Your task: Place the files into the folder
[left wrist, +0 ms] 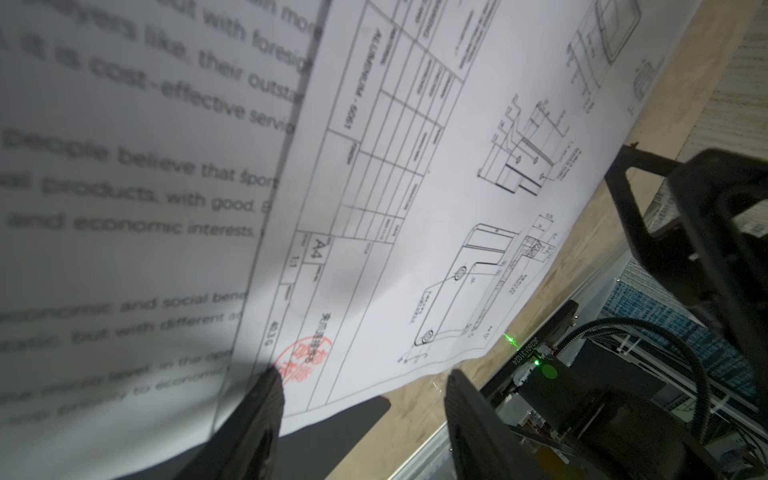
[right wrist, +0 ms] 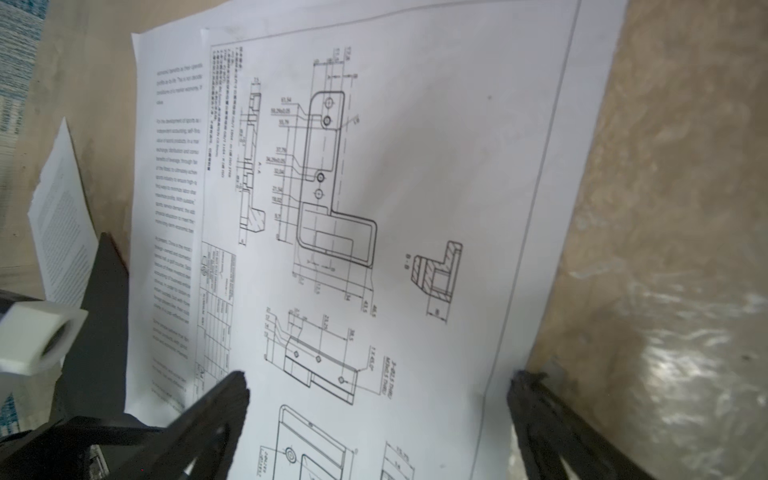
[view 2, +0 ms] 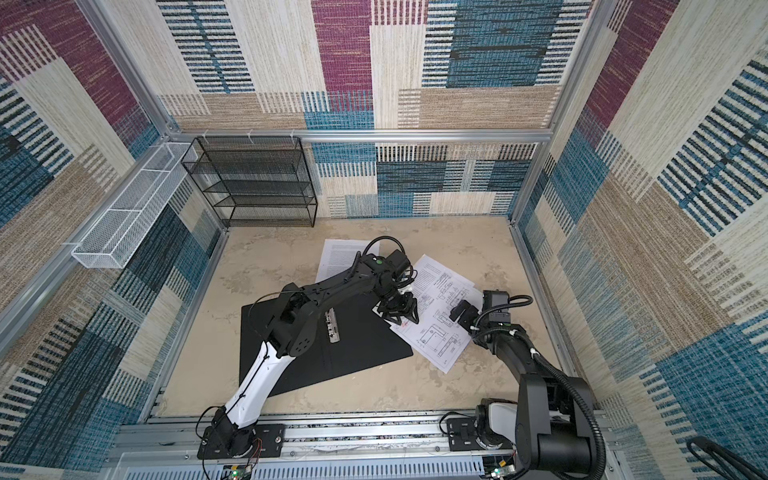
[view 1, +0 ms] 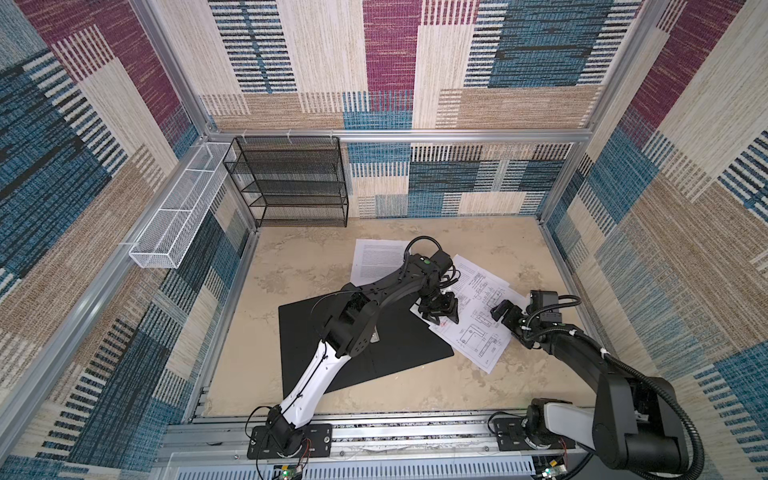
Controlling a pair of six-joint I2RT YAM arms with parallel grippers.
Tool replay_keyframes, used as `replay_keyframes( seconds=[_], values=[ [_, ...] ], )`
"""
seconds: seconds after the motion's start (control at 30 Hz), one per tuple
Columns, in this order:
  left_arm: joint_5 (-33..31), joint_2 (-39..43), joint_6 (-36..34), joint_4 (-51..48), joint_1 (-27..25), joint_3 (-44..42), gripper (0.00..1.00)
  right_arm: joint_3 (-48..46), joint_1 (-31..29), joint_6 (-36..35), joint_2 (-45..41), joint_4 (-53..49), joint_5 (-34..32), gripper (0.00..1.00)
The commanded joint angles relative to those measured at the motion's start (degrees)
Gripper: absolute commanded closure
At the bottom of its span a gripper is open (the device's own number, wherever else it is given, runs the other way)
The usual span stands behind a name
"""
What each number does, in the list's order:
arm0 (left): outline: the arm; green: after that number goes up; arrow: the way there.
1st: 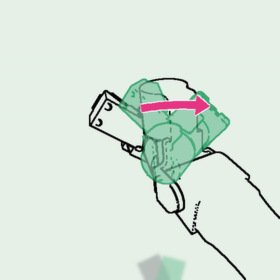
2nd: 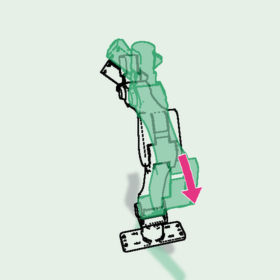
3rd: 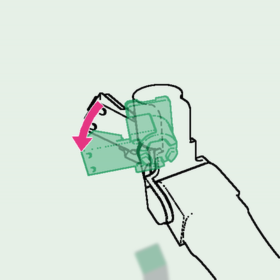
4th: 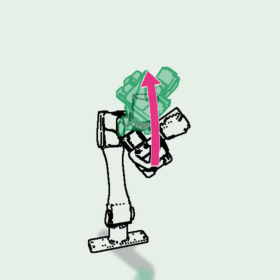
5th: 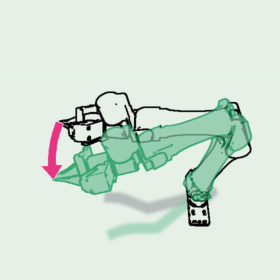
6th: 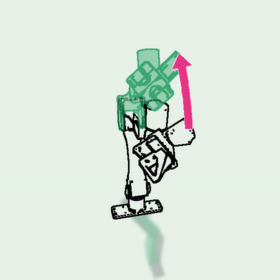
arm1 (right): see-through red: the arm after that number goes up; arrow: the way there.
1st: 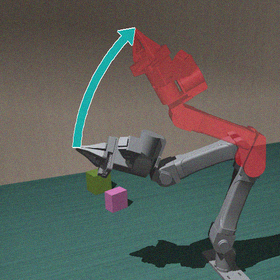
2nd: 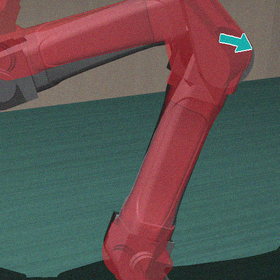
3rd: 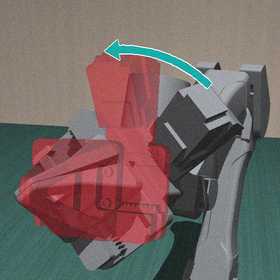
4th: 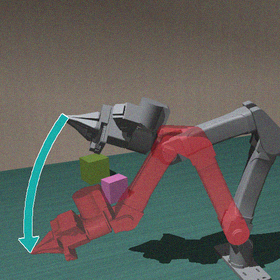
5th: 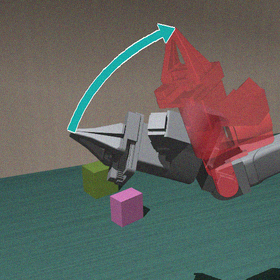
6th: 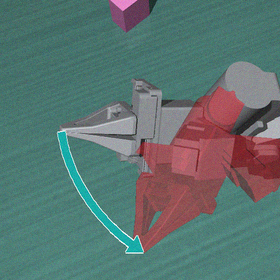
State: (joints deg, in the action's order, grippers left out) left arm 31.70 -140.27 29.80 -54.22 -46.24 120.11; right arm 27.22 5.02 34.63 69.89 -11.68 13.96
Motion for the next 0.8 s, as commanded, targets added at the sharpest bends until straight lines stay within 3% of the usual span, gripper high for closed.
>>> replay_keyframes(
  seconds=[0.0,0.17,0.43,0.57,0.77],
  values=[
    [-4.3,-1.4,0.5,-2.3,-0.8,-1.7,0.38,-0.2,0.0,1.9,2.1,1.7,4.8,0.01],
    [-5.7,-1.5,1.6,-2.3,-0.9,-3.1,0.39,-1.0,0.0,3.8,3.7,3.9,7.7,0.00],
    [-7.0,-3.0,4.3,-2.4,-0.7,-2.7,0.39,-1.6,-0.1,7.0,-7.6,-1.9,14.7,0.00],
    [-7.0,-3.4,4.9,-2.5,-0.5,-2.8,0.40,-5.0,-0.1,9.5,-10.1,0.1,19.5,0.00],
    [-7.1,-3.6,4.9,-2.4,-0.3,-3.2,0.40,-5.3,0.0,8.7,-13.0,-4.0,14.2,0.00]
  ],
)
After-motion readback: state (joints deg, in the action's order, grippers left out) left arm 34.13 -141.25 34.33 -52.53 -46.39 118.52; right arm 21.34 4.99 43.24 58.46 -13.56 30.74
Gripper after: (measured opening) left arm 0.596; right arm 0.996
